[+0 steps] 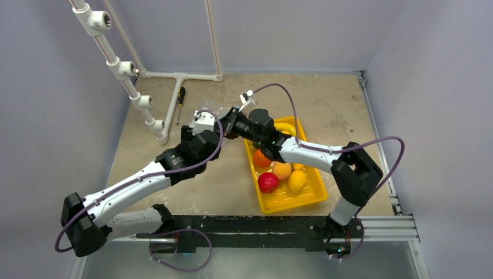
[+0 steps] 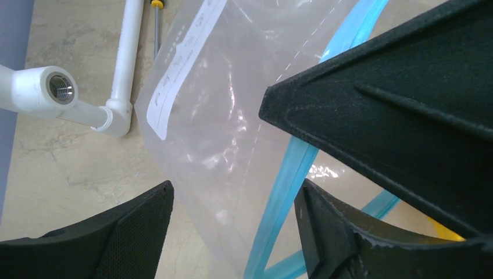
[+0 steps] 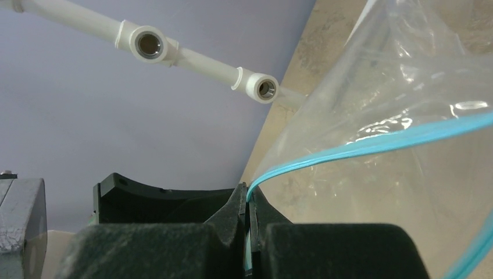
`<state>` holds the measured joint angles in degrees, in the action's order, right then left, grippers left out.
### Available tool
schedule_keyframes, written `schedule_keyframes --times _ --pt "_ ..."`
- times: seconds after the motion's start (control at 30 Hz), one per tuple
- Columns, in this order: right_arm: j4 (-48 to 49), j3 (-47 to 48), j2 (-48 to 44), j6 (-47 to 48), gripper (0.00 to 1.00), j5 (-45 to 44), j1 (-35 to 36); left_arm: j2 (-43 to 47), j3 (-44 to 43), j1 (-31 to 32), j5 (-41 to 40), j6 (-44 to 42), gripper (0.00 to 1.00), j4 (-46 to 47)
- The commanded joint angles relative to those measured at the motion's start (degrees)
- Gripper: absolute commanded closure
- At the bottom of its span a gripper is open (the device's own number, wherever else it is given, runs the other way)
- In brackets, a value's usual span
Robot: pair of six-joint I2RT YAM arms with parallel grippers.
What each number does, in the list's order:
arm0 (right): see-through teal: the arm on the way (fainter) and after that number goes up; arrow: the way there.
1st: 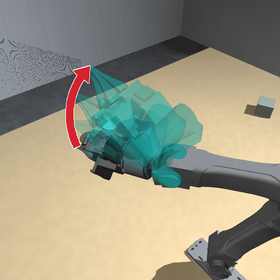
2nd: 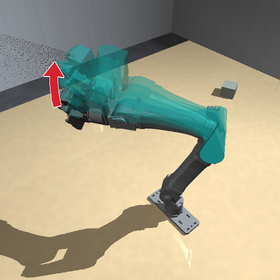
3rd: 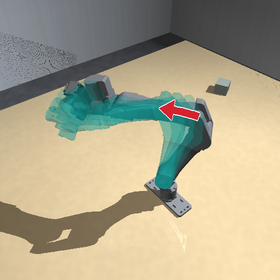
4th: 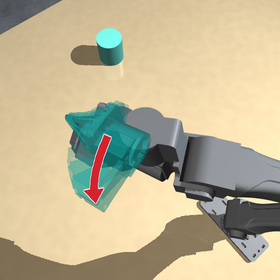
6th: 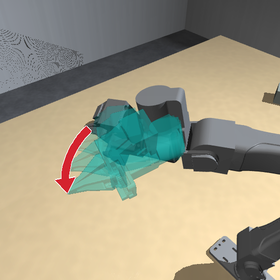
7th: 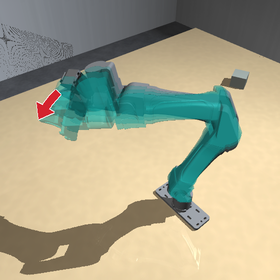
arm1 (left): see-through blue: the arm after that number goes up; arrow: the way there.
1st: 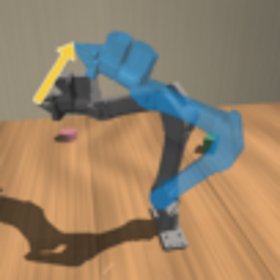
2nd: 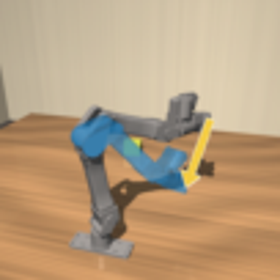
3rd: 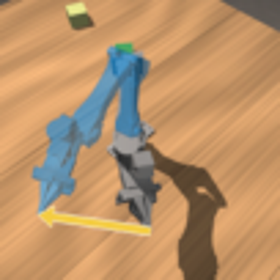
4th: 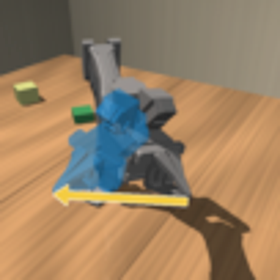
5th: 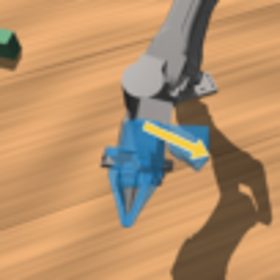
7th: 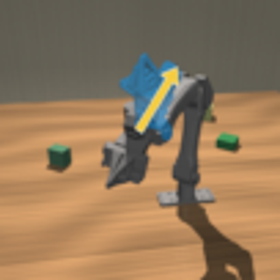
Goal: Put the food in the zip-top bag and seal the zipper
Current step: Open the zipper of the food storage bag.
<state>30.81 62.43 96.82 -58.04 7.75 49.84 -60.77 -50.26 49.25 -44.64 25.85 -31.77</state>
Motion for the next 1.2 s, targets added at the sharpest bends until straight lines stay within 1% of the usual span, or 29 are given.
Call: schedule_keyframes --times 0.0,0.07,0.1,0.23,0.37,0.4,0.43,0.53,0.57,0.6,0.67,0.7,0.8,0.87,1.0,1.17 --pt "1.5 -0.5 -2.2 1.6 1.0 3.4 0.3 -1.0 -2.8 -0.1 -1.6 -0.5 0.31 2.9" --pt "1.2 -0.6 -2.2 1.8 1.0 4.1 0.3 -1.4 -2.9 0.0 -1.3 -0.6 0.37 3.2" --pt "1.1 -0.7 -2.2 1.9 1.0 4.4 0.3 -1.6 -3.0 -0.1 -1.2 -0.7 0.42 3.4" --pt "0.7 -0.9 -2.2 2.5 1.0 4.9 0.3 -2.4 -3.3 -0.1 -0.9 -0.6 0.67 3.7" --pt "0.7 -1.5 -2.2 2.7 1.0 5.5 0.3 -3.4 -3.9 -0.1 -0.5 -0.8 0.88 4.0" --pt "0.9 -1.7 -2.3 2.7 1.0 5.6 0.3 -3.7 -4.1 -0.1 -0.4 -0.9 0.96 4.0" --pt "1.0 -2.0 -2.4 2.7 1.0 5.7 0.3 -4.0 -4.3 -0.1 -0.4 -1.0 1.0 4.1" --pt "0.6 -2.1 -2.9 2.7 1.0 6.0 0.3 -4.6 -4.5 -0.1 -0.6 -1.1 1.0 4.0" --pt "0.2 -2.0 -3.2 3.0 0.98 6.0 0.3 -4.7 -4.4 -0.1 -0.8 -1.0 1.0 3.9" --pt "-0.2 -1.9 -3.5 3.4 0.93 5.9 0.3 -4.7 -4.4 -0.1 -1.1 -0.9 1.0 3.9" --pt "-1.5 -1.5 -4.6 4.6 0.78 5.1 0.3 -4.8 -4.3 0.0 -1.5 -0.8 1.0 3.9" --pt "-2.2 -1.4 -5.1 5.2 0.72 4.3 0.3 -4.9 -4.4 -0.1 -1.7 -0.8 1.0 4.0" --pt "-5.1 -1.4 -7.4 6.7 0.59 0.6 0.2 -5.1 -4.7 -0.1 -2.2 -1.0 1.0 3.6" --pt "-6.6 -1.7 -9.0 7.7 0.53 -1.4 0.0 -5.3 -5.1 -0.1 -2.5 -0.9 1.0 3.2" --pt "-9.3 -3.2 -13.0 9.0 0.45 -4.4 -0.9 -5.3 -5.5 -0.1 -2.7 -0.6 1.0 2.9" --pt "-13.3 -5.1 -17.6 9.9 0.39 -8.0 -1.2 -5.2 -5.4 0.0 -2.9 -0.2 1.0 3.2"
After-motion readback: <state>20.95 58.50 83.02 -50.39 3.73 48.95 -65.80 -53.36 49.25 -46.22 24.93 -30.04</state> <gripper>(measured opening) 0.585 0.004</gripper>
